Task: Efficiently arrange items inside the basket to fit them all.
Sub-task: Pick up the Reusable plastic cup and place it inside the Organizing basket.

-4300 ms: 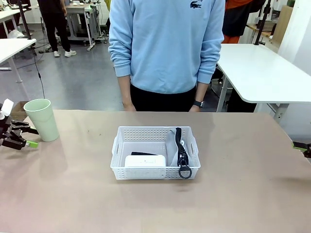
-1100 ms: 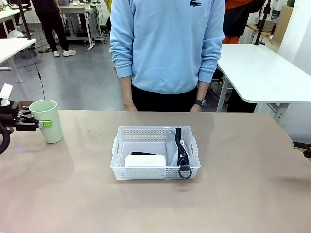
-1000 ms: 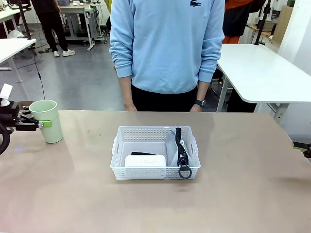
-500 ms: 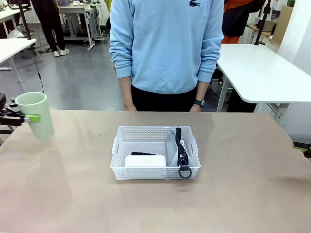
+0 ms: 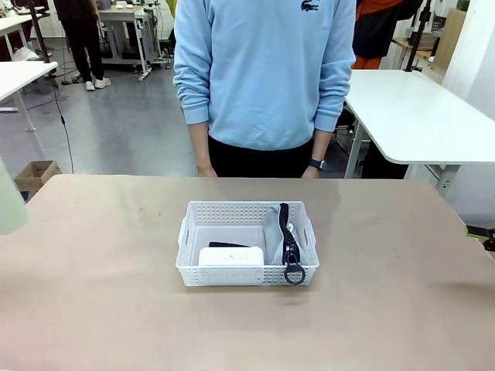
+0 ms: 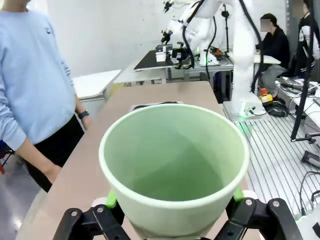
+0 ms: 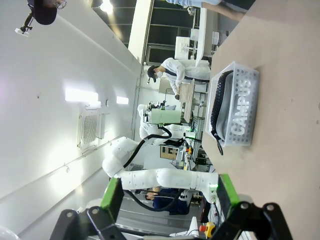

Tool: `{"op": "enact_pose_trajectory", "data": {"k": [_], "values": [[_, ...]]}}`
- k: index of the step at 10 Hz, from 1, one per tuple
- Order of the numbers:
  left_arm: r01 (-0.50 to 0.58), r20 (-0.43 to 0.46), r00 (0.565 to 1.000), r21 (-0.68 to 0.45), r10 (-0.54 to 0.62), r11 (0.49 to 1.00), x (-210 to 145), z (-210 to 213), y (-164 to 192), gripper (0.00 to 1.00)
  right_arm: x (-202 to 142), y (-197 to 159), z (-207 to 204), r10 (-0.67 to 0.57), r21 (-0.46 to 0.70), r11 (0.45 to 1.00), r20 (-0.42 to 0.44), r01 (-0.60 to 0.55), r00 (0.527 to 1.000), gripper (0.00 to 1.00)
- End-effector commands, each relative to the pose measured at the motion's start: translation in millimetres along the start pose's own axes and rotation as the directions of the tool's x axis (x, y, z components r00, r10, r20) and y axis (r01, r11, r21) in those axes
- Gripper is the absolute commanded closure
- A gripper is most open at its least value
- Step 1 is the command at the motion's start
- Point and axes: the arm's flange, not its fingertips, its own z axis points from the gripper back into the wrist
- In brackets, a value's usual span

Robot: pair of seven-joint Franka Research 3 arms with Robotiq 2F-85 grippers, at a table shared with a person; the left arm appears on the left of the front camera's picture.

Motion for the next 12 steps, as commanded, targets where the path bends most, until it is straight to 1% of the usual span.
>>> {"op": "enact_pose_trajectory", "data": {"k": [1,2,6,7,8,9,10,11,12], "values": [[-0.055,-0.016,0.998,0.029,0.056,0.998,-19,6,0,0.42,-2,4,-1,0.005,0.008,1.0,0.0,-0.005,1.0,0.0],[0.0,0.0,1.0,0.0,0.0,1.0,0,0,0,0.42,-2,4,-1,0.005,0.008,1.0,0.0,-0.005,1.0,0.0],[0.0,0.0,1.0,0.0,0.0,1.0,0,0,0,0.42,-2,4,-1,0.005,0.008,1.0,0.0,-0.005,1.0,0.0],[-0.008,-0.005,1.0,-0.006,0.008,1.0,-4,0,-2,0.09,-2,4,-1,0.005,0.008,1.0,0.0,-0.005,1.0,0.0],[-0.081,-0.02,0.996,0.014,0.081,0.997,6,-15,-11,0.09,-2,4,-1,0.005,0.008,1.0,0.0,-0.005,1.0,0.0],[-0.113,-0.126,0.985,0.048,0.118,0.992,30,-40,-18,0.09,-2,4,-1,0.005,0.008,1.0,0.0,-0.005,1.0,0.0],[-0.115,-0.189,0.975,0.04,0.121,0.993,58,-71,-20,0.09,-2,4,-1,0.005,0.008,1.0,0.0,-0.005,1.0,0.0],[-0.112,-0.258,0.96,0.004,0.109,0.994,79,-110,-16,0.09,-2,4,-1,0.005,0.008,1.0,0.0,-0.005,1.0,0.0],[-0.097,-0.352,0.932,-0.002,0.09,0.995,100,-150,-7,0.09,-2,4,-1,0.005,0.008,1.0,0.0,-0.005,1.0,0.0]]}}
